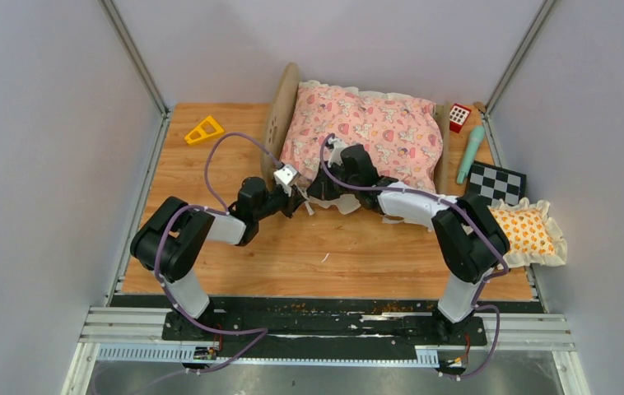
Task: Set up the pet bed
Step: Tie the ropes to the bed frame.
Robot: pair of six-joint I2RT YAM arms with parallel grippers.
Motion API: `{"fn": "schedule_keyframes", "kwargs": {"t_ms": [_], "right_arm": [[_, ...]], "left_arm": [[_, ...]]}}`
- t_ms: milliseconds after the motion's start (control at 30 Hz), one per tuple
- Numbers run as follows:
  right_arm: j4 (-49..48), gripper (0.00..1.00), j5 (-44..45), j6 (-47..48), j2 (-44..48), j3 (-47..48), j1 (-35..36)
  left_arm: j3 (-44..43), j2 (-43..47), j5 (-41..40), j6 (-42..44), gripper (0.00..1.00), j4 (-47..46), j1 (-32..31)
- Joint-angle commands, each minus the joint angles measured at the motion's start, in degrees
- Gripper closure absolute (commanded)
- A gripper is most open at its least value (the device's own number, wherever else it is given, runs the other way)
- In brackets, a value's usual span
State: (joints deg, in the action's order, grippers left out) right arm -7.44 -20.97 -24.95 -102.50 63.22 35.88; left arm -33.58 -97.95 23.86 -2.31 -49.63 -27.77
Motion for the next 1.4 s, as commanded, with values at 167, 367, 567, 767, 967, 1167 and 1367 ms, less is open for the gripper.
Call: {"fn": "schedule_keyframes", "kwargs": {"t_ms": [167, 367, 567, 767, 967, 1167, 1367], "right_arm": [[2.95, 1.0, 4.26, 2.12, 6.03, -1.34, 0.47], [3.88, 1.0, 5.38, 3.58, 7.62, -1.57, 0.53], [3.97, 1.0, 1.69, 5.87, 7.86, -0.88, 0.06], [4.54, 1.0, 1.23, 6.26, 10.56, -1.38, -0.14], [5.6, 0.85, 2.58, 6.9, 13.94, -1.29, -0.33], [7.16, 0.77, 1.1, 6.54, 13.33, 0.48, -0.69], [6.55, 0.71, -4.48, 2.22, 11.18, 1.4, -0.71]], "left_arm": [[-0.88, 0.67, -0.03, -0.69, 0.91, -4.25, 0.08], [-0.73, 0.74, -0.23, -0.44, 0.93, -4.23, 0.08], [0.07, 1.04, 0.64, -0.18, 0.96, -5.77, 0.07], [1.25, 1.56, 1.48, 0.11, 0.97, -7.65, 0.04], [2.58, 2.5, 2.36, -0.39, 0.99, -10.82, 0.07], [4.18, 4.27, 2.98, 0.11, 0.99, -12.47, 0.02], [5.0, 4.44, 3.64, 0.22, 0.99, -14.95, 0.06]]}}
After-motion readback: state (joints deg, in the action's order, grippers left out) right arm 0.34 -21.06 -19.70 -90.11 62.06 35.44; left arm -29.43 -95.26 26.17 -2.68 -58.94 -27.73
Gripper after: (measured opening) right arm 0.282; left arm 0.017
